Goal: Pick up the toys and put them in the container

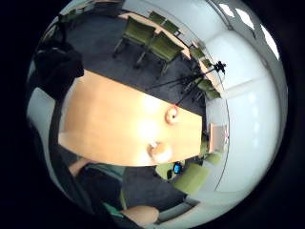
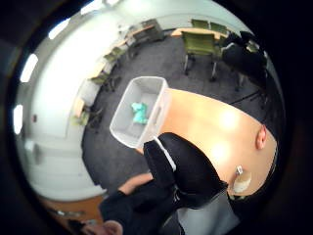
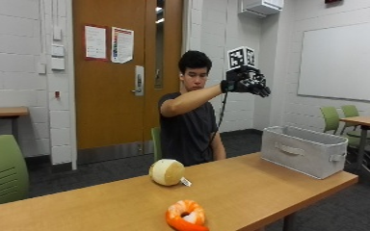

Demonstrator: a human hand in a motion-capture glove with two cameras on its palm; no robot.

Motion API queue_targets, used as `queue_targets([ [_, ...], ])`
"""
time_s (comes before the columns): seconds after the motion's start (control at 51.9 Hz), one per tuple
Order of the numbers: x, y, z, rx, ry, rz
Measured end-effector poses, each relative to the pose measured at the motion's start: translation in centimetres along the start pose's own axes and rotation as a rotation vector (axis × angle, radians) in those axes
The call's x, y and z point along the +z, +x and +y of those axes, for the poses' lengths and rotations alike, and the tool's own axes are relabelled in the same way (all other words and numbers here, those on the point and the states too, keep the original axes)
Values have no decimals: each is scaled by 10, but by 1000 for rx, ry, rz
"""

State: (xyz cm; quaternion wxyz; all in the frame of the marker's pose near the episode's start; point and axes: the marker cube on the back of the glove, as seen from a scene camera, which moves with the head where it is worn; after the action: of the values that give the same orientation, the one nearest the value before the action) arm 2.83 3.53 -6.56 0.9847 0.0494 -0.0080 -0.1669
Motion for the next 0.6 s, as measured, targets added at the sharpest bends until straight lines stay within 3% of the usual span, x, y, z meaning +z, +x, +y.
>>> queue_targets([
  [0.058,1,22,13,144,-6,63],
  [0.173,4,69,54,242,-11,69],
  [0.597,55,216,168,455,-43,65],
])
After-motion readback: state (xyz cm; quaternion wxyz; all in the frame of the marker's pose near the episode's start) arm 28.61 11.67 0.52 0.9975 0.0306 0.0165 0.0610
